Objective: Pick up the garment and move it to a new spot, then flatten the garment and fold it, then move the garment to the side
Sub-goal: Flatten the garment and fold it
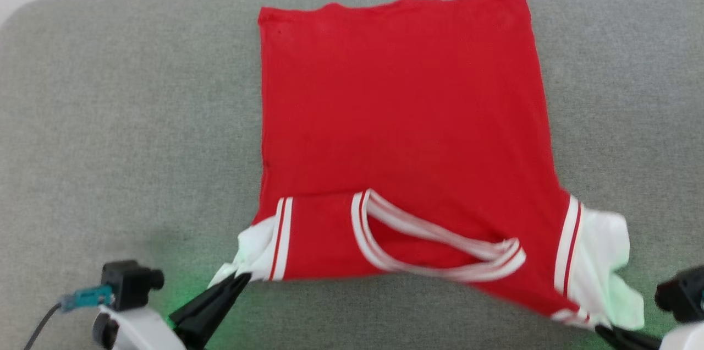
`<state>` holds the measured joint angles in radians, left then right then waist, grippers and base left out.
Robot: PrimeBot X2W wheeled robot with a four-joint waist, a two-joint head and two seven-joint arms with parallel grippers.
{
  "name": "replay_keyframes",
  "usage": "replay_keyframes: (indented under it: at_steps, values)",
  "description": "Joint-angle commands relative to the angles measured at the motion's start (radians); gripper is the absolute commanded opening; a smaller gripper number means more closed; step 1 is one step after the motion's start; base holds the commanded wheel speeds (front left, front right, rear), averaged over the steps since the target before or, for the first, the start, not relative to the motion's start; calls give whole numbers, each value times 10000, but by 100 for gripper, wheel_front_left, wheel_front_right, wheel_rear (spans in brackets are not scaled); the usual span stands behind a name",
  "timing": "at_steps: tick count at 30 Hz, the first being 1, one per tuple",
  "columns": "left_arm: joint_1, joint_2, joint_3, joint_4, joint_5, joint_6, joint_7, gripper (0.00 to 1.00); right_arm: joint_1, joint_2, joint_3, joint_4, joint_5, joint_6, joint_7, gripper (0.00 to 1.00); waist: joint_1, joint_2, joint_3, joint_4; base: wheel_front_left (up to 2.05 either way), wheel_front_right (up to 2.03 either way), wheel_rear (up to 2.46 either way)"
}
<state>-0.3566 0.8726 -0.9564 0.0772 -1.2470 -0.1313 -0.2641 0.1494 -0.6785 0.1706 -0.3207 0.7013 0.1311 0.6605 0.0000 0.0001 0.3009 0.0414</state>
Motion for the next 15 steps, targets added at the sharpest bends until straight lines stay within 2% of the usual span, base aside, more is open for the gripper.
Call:
replay_keyframes:
  at_steps: [1, 9, 15]
  values:
    - [403, 134, 175, -1, 153, 17, 2, 0, 370, -73, 20, -96, 61, -7, 43, 0, 0, -1, -93, -14, 0, 0, 0]
    - [1470, 476, 545, -378, 380, 17, 2, 0, 1645, -107, -462, -548, 410, -8, 485, 0, 0, -1, -183, -79, 0, 0, 0]
    - [1504, 234, 578, -216, 553, 17, 2, 0, 1500, 29, -581, -582, 180, -8, 506, 0, 0, -1, -189, -91, 0, 0, 0]
